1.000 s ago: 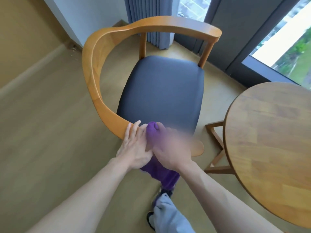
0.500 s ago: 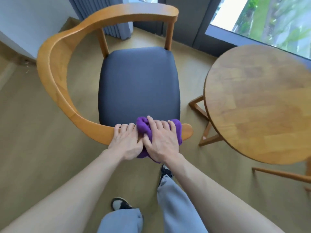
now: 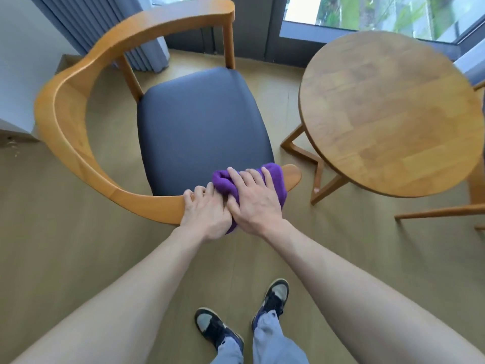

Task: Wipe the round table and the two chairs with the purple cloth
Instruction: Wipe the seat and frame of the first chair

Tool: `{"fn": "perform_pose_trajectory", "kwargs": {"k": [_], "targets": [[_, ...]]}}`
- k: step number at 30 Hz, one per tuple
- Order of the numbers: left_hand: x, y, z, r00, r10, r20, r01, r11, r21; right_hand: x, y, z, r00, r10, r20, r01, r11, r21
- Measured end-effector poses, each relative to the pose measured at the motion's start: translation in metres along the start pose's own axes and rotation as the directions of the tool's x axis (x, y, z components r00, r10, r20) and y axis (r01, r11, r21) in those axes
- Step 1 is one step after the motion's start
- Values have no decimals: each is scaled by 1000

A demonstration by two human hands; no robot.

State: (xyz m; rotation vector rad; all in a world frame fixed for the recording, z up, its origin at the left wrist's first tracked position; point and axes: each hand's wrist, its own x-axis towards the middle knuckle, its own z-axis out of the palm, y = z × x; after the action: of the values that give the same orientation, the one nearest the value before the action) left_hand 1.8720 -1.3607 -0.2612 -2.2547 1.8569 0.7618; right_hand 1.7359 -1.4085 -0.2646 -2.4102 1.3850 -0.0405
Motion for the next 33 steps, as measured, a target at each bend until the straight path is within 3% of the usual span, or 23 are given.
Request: {"fn": "perform_pose_trajectory", "kwargs": {"k": [2, 4, 8, 12, 16, 20, 23, 25, 27, 29, 33], "targets": [[0, -1, 3, 999, 0, -41, 0, 1000, -8, 7, 16, -9, 990, -128, 66, 129, 992, -13], [0, -1, 5, 999, -6, -49, 6, 1000, -7, 19, 44, -21, 984, -153, 91, 158, 986, -52], [1, 2, 5, 999, -23, -25, 23, 999, 22, 29, 84, -31, 997, 80, 3, -80, 997, 0], [-2, 5, 6, 997, -47, -57, 50, 997, 51, 22, 56, -21, 974, 221, -56, -222, 975, -12], [-3, 6, 4, 997, -59, -55, 62, 996, 66, -1, 9, 2, 994, 47, -96, -40, 996, 82], [-2, 3, 5, 997, -60, -57, 62, 997, 37, 6, 48, -14, 987, -158, -13, 159, 985, 66], [-2, 4, 6, 997, -51, -64, 53, 998, 30, 14, 79, -25, 998, 6, -70, -1, 997, 71], [-3, 6, 5, 996, -60, -65, 62, 998, 29, 17, 70, -25, 977, 183, -106, -173, 980, 100], [-4, 6, 6, 996, -63, -67, 65, 997, 34, 15, 47, -18, 955, 272, -118, -264, 961, 83], [-4, 5, 7, 995, -59, -79, 62, 997, 37, 9, 25, -10, 974, 192, -117, -185, 980, 74], [-4, 4, 7, 991, -49, -127, 51, 999, 16, -2, 27, -7, 990, -130, -47, 133, 989, 66]]}}
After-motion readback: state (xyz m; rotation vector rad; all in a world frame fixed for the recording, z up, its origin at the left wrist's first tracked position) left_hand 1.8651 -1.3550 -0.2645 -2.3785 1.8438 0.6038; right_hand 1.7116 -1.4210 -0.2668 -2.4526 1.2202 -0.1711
